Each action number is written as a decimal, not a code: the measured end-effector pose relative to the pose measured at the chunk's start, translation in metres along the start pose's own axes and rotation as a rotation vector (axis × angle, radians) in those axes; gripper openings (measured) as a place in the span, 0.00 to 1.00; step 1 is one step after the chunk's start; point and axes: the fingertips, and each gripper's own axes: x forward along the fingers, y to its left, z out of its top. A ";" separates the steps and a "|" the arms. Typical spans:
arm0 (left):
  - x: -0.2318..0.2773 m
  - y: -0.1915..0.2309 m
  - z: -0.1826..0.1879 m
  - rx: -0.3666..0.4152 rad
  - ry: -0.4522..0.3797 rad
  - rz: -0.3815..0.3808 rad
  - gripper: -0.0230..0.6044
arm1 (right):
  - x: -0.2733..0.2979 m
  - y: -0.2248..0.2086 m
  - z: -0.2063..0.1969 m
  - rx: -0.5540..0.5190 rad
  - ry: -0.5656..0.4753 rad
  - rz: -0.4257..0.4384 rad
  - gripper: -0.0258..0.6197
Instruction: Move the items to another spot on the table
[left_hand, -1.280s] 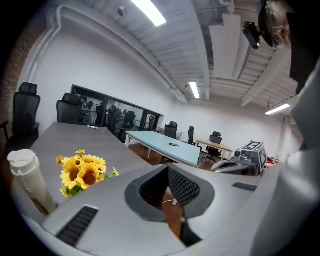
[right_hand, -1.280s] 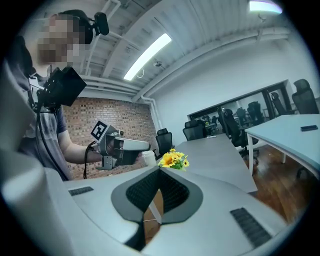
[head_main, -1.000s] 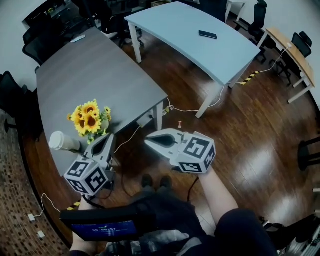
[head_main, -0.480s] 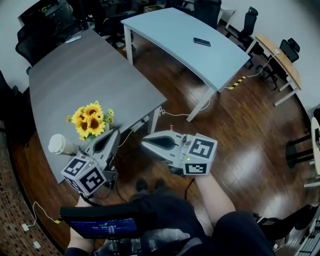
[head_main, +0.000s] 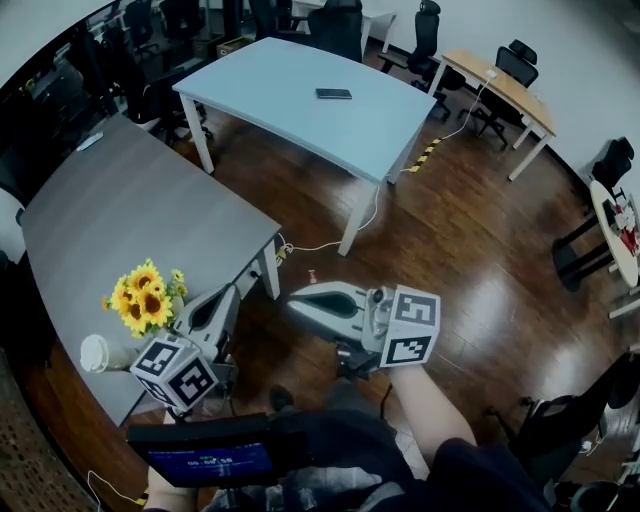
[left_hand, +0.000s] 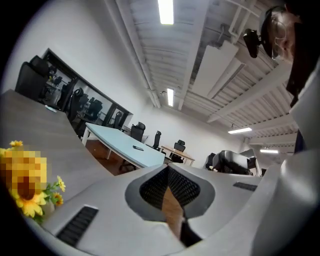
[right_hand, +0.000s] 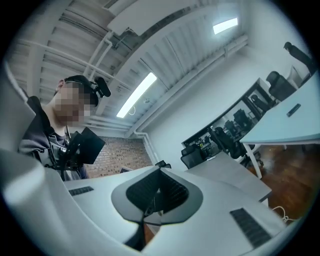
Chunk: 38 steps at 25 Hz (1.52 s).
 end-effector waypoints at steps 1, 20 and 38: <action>0.008 -0.005 0.001 0.018 0.011 -0.001 0.04 | -0.008 0.000 0.008 -0.018 -0.020 -0.001 0.01; 0.180 -0.110 -0.016 0.139 0.048 0.255 0.04 | -0.236 -0.111 0.055 -0.297 0.216 -0.136 0.01; 0.270 -0.059 -0.005 0.061 0.024 0.290 0.05 | -0.261 -0.228 0.104 -0.348 0.251 -0.260 0.01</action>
